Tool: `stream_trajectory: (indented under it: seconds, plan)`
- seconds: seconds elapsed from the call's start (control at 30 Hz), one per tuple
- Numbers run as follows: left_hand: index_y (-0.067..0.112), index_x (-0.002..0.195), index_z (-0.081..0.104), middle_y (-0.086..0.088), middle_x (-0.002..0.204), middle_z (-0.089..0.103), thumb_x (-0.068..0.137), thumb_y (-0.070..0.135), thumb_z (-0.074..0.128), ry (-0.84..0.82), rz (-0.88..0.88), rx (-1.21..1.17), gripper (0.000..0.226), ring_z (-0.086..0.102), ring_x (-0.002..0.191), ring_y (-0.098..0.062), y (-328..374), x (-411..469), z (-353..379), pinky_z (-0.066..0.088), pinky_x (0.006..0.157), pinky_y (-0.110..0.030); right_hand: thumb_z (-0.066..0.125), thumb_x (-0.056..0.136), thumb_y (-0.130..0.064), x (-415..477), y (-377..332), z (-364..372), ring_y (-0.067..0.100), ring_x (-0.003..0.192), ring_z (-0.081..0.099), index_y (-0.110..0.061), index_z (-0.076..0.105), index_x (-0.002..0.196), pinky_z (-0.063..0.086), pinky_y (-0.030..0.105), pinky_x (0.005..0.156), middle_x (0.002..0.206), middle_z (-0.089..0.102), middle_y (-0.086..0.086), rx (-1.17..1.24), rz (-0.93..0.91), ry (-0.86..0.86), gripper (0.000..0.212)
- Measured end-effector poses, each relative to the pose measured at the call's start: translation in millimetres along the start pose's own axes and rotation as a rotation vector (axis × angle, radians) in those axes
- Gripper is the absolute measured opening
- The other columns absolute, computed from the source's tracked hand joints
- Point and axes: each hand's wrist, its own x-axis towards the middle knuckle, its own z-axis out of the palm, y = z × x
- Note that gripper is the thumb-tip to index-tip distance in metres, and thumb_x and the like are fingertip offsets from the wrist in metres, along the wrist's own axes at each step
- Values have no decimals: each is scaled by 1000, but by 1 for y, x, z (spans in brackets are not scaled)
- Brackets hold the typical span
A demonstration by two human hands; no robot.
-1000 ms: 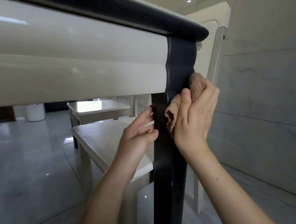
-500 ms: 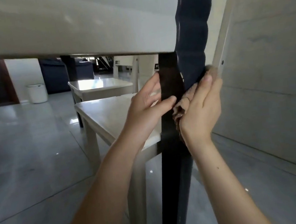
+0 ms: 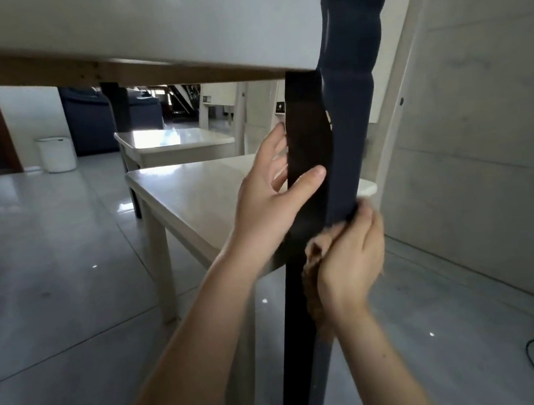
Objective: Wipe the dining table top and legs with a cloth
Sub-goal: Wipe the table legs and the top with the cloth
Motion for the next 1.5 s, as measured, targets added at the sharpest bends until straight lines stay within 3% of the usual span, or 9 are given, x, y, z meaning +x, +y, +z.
stream_trajectory:
  seconds: [0.2, 0.37, 0.5, 0.77, 0.93, 1.07, 1.17, 1.33, 1.5]
  plan:
    - [11, 128, 58, 1, 119, 69, 87, 12, 68, -39, -20, 4, 42, 63, 111, -4, -3, -2, -5, 48, 93, -15, 23, 105, -32, -18, 19, -2, -24, 87, 49, -30, 52, 127, 34, 0, 71, 94, 54, -31, -79, -213, 22, 36]
    - [19, 133, 56, 6, 129, 64, 84, 26, 72, -50, -41, 50, 52, 56, 124, -9, -9, 2, -11, 40, 112, -36, 36, 101, -46, -63, 106, -31, 18, 93, 58, -20, 62, 116, 38, 26, 78, 94, 61, -2, 97, 560, 71, 40]
    - [25, 141, 46, 6, 140, 55, 80, 33, 73, -84, -68, 45, 67, 48, 132, -12, -15, -3, -11, 36, 114, -40, 34, 104, -33, -45, 56, -18, 7, 60, 59, -26, 65, 107, 49, 27, 58, 62, 59, -12, 69, 292, 7, 32]
    - [13, 127, 56, 2, 119, 69, 82, 12, 74, -69, -29, 20, 49, 64, 111, -7, -20, -12, -1, 50, 95, -23, 26, 103, -31, -10, 31, -3, -9, 89, 58, -33, 59, 119, 39, 6, 72, 92, 63, -24, 37, -155, -6, 37]
    - [12, 127, 56, 3, 119, 69, 77, 14, 79, -49, 0, 54, 55, 65, 108, -4, -13, -16, 2, 51, 93, -18, 42, 96, -42, -96, 171, -59, 5, 99, 62, -46, 46, 117, 50, 25, 79, 106, 61, -8, -132, 334, -255, 21]
    - [11, 127, 57, 5, 118, 69, 78, 17, 79, -66, 12, 91, 54, 66, 106, -2, -14, -14, 0, 52, 94, -19, 45, 87, -62, -110, 193, -58, 23, 72, 58, -29, 60, 109, 51, 29, 64, 86, 56, 6, -1, 918, -22, 43]
    - [8, 126, 57, 3, 116, 70, 79, 15, 78, -51, 39, 81, 52, 66, 106, -4, -18, -14, 1, 52, 91, -20, 48, 86, -52, -73, 134, -38, 18, 89, 62, -43, 57, 104, 54, 37, 77, 100, 63, -6, 33, 599, -23, 22]
    - [6, 121, 57, 2, 115, 69, 81, 16, 75, -37, 87, 101, 45, 66, 105, -2, -24, -12, 0, 52, 87, -19, 33, 96, -43, -20, 55, -18, 7, 63, 64, -25, 64, 93, 50, 24, 64, 68, 66, -8, 239, 223, -130, 36]
    - [-2, 120, 57, -1, 116, 69, 84, 17, 73, -35, 119, 130, 43, 65, 108, -6, -26, -12, 2, 51, 91, -20, 45, 93, -50, -59, 168, -39, 17, 92, 68, -33, 68, 99, 57, 35, 79, 94, 72, -6, 156, 624, -165, 29]
